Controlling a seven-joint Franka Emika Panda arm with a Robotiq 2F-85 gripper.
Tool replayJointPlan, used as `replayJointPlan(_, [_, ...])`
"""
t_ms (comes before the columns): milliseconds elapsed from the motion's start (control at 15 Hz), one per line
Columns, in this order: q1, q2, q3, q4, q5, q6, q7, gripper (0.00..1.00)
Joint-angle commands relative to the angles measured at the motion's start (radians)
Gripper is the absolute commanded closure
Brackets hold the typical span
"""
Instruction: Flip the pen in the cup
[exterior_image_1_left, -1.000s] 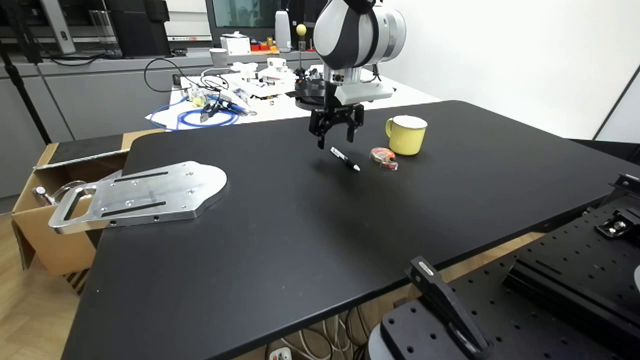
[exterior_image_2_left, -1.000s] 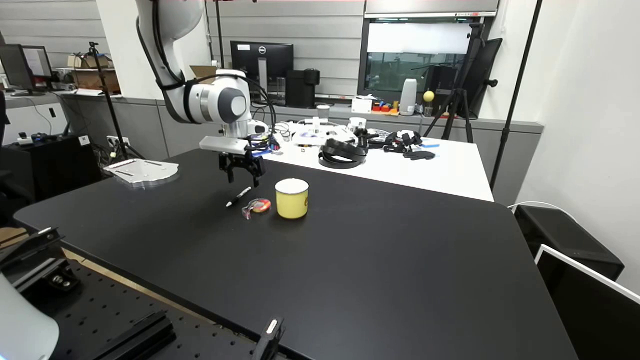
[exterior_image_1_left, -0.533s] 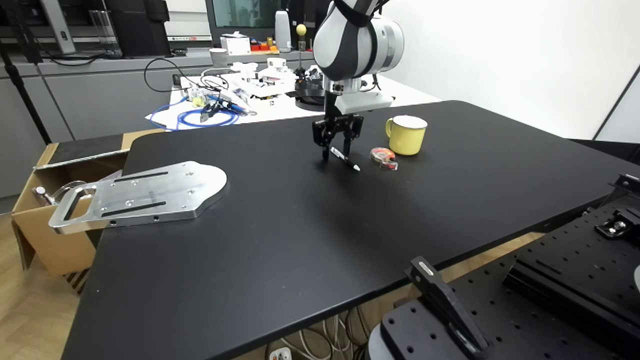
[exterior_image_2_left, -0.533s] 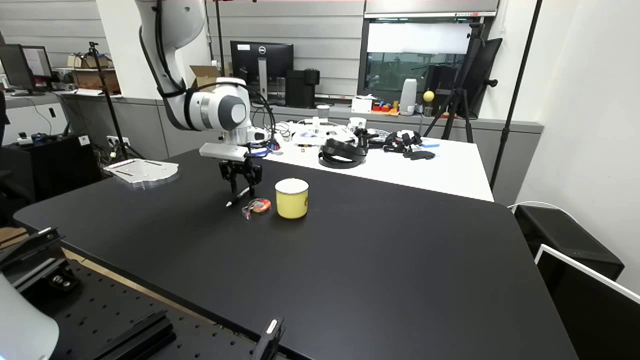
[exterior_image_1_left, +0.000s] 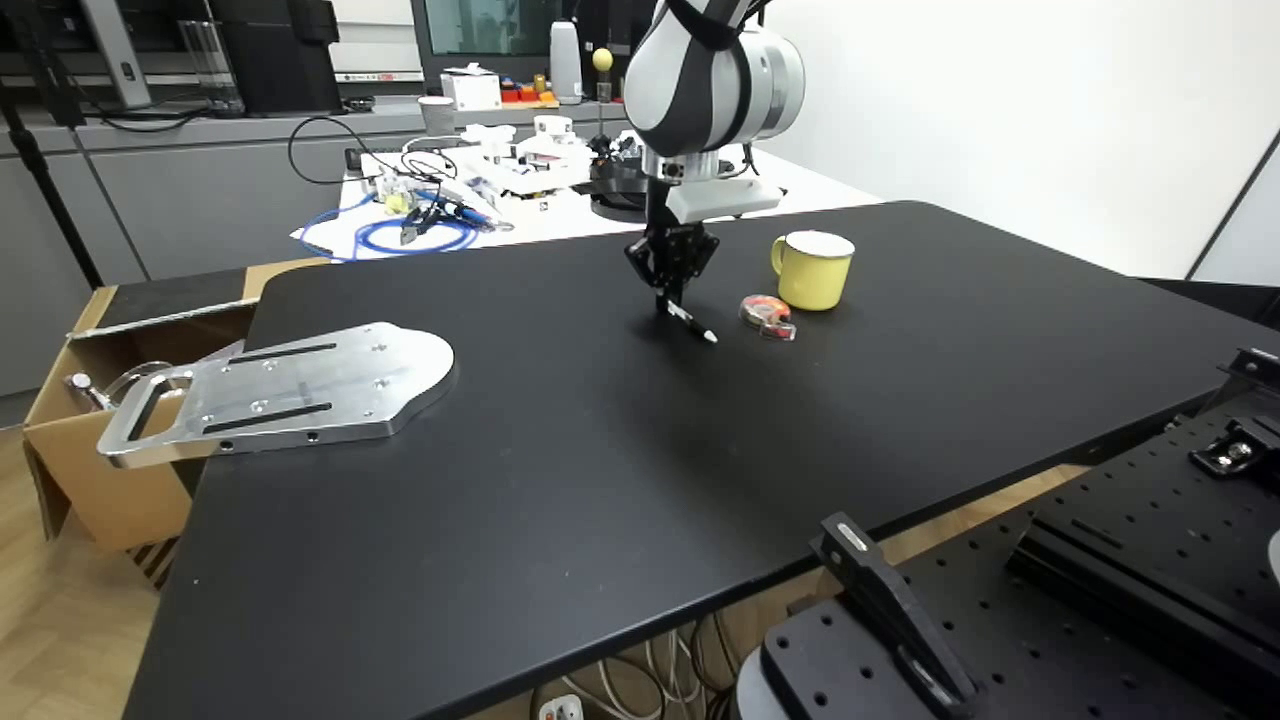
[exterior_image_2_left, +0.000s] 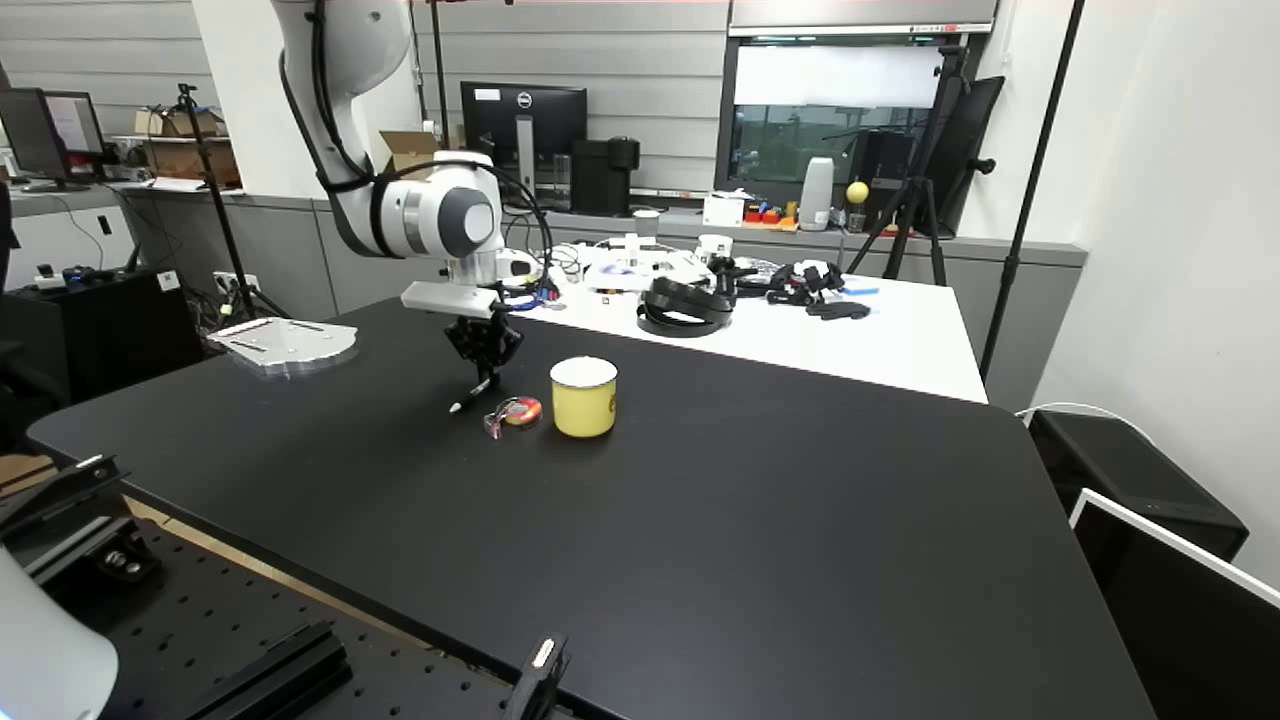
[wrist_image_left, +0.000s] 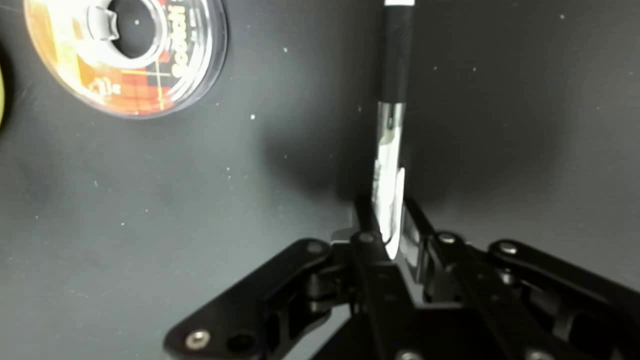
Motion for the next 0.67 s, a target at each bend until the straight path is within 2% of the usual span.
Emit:
replayJointPlan(0, [0.023, -0.002, -0.032, 0.018, 0.0, -0.028, 0.058, 0.96])
replayJointPlan(267, [0.045, -0.062, -0.078, 0.004, 0.001, -0.118, 0.138, 0.96])
replayJointPlan(600, [0.035, -0.187, -0.099, -0.044, -0.017, -0.24, 0.168, 0.96])
